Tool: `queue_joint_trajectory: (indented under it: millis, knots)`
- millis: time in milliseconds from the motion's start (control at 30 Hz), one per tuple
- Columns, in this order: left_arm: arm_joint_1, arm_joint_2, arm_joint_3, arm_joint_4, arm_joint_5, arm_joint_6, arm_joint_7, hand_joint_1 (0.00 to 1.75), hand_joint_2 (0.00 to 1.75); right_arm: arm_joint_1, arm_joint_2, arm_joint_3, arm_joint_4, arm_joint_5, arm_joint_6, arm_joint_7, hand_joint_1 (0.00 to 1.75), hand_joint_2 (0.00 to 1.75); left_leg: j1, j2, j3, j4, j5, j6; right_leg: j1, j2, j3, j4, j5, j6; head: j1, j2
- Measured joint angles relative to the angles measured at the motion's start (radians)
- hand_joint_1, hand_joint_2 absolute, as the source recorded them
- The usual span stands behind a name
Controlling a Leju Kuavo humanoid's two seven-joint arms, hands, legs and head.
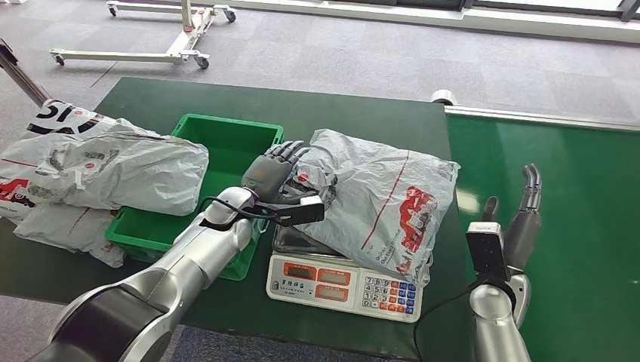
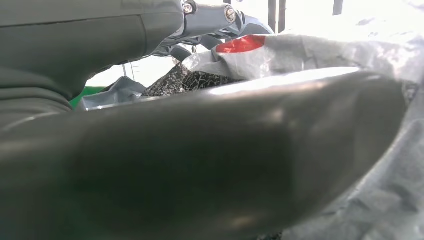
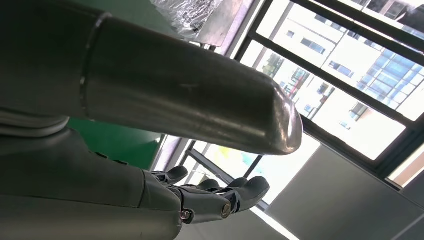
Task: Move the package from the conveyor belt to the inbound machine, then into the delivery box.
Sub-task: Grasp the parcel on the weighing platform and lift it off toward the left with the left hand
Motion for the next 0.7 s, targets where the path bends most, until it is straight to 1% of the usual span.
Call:
queue_joint_trajectory:
  millis: [567,700]
  knots:
    - [0.000,0.000,0.000,0.000,0.000,0.000,0.000,0.00,0.00,0.000,0.000,0.000,0.000,0.000,0.000,0.000,0.00,0.00,0.000,0.000,0.000,0.000,0.000,0.000,0.000,0.000,0.000,0.000,0.000,0.000,0.000,0.000]
    - [0.000,0.000,0.000,0.000,-0.002,-0.003,0.000,0.00,1.75,0.000,0.000,0.000,0.000,-0.001,0.001,0.000,0.00,0.00,0.000,0.000,0.000,0.000,0.000,0.000,0.000,0.000,0.000,0.000,0.000,0.000,0.000,0.000]
